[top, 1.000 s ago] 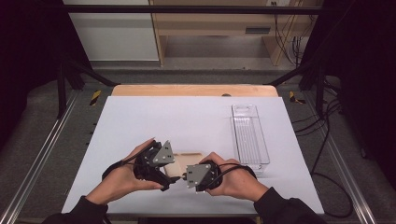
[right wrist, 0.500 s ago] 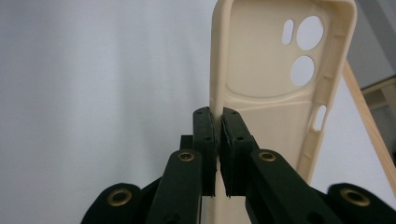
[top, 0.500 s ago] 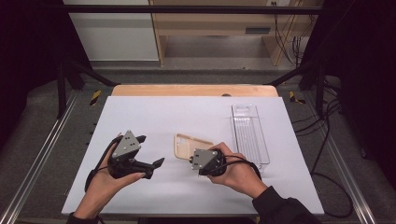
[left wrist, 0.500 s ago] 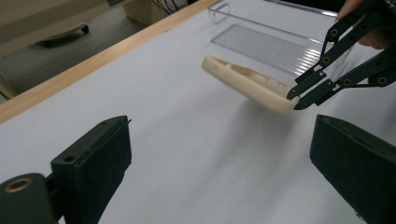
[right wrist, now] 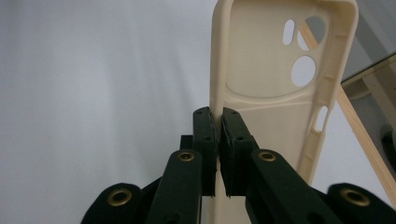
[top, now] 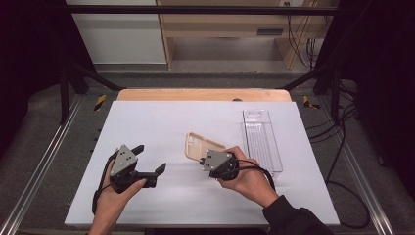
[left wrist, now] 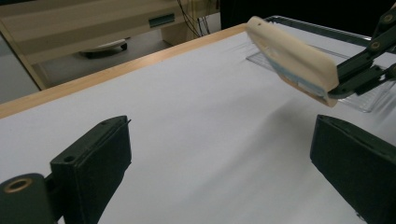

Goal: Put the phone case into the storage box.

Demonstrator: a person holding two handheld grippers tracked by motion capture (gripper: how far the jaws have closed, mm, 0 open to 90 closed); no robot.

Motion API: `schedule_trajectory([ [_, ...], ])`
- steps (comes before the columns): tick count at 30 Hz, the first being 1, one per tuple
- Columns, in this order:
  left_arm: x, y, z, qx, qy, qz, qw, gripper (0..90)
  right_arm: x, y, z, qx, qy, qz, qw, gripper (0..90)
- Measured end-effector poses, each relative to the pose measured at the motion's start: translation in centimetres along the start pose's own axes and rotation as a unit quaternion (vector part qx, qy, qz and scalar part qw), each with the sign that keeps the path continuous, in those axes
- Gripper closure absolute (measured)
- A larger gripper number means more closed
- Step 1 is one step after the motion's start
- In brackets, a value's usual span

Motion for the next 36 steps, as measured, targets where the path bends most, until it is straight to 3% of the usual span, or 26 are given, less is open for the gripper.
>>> schedule_trajectory([
  [2,0.3,-0.2,0.1,-0.001,-0.003,0.007,1.0,5.2,0.0,0.0,0.0,0.002,-0.006,0.001,1.0,85.9],
  [4,1.0,-0.4,0.3,-0.007,0.0,0.003,1.0,5.2,0.1,0.2,-0.2,0.006,-0.029,-0.018,0.9994,85.9],
  [14,2.6,-0.6,0.1,-0.043,-0.008,0.001,0.999,5.0,0.7,0.6,-1.3,0.029,-0.063,-0.032,0.9971,85.9],
  [21,3.4,-0.3,-0.5,-0.065,0.001,-0.017,0.9977,4.7,0.5,1.2,-2.1,0.047,-0.101,-0.068,0.9914,85.9],
  [27,4.1,0.4,-0.1,-0.079,0.015,-0.035,0.9962,4.1,0.5,1.1,-2.9,0.065,-0.129,-0.08,0.9863,85.9],
  [30,4.4,0.4,0.2,-0.079,0.029,-0.036,0.9958,4.1,0.5,1.4,-3.3,0.07,-0.144,-0.086,0.9834,86.0],
  [36,4.8,0.4,0.3,-0.078,0.033,-0.037,0.9957,4.1,0.6,1.9,-3.8,0.076,-0.16,-0.095,0.9797,86.0],
])
Point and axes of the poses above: each handheld gripper's, and its own axes: y roughly backward along the jaws, x roughly out of its underside, z roughly to its left, the point moved 1 cm from there along -y, roughly forward along the jaws, and after that the axes turned 6 degrees about -y, right-handed, at the moved point
